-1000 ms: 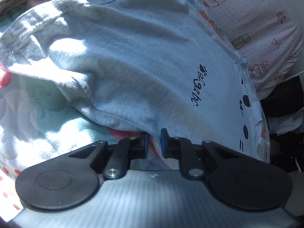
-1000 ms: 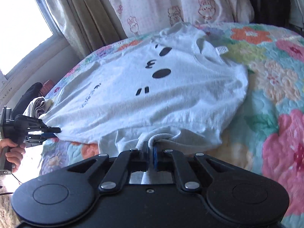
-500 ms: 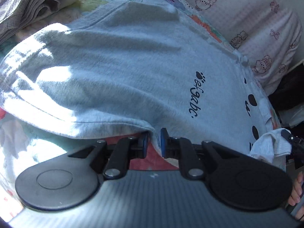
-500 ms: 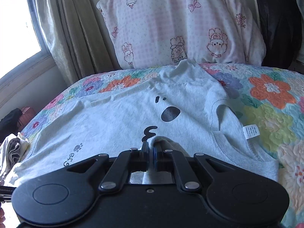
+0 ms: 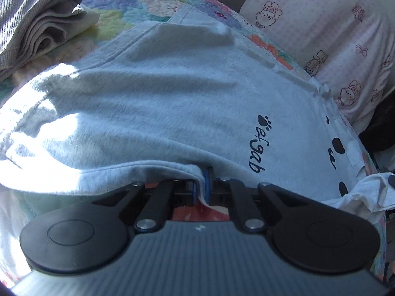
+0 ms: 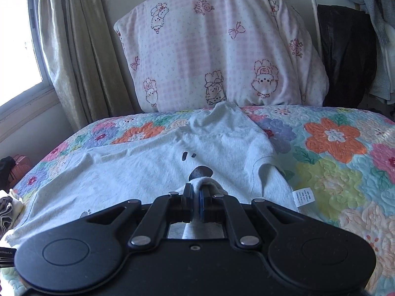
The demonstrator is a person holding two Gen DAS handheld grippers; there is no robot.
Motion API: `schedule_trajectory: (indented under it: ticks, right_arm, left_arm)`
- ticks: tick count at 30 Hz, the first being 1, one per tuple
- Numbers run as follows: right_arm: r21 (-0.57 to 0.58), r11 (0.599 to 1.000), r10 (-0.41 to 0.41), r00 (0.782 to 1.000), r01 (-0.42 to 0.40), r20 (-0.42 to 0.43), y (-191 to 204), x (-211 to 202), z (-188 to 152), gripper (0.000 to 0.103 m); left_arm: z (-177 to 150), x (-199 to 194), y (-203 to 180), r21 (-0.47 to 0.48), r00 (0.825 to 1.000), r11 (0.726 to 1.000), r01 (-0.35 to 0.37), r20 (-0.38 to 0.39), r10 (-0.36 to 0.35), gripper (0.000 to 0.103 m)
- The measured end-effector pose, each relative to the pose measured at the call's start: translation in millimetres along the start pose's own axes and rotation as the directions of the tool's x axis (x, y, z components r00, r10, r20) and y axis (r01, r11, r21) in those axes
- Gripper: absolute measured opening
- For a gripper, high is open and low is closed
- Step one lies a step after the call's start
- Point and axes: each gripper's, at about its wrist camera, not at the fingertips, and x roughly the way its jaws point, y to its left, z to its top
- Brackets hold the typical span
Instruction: Fold clothes
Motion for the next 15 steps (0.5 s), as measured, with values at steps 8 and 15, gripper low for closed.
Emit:
schedule_trajectory:
  ticks: [8, 15]
  right_arm:
    - [-0.022, 0.999, -0.047, 0.998, 0.046, -0.048, -19, -2, -24, 0.008]
    - [0.114, 0.993, 0.051, 0.991, -0.038, -0.12, -31, 4, -39, 0.013]
  left_arm:
    - [4, 12, 33, -0.216, 0.997, 0.976, 0.01, -0.069, -0.025, 0.019]
    - [0, 33, 92, -0.542, 0.963, 0.818, 0.191, -0.061, -0.264, 0.021]
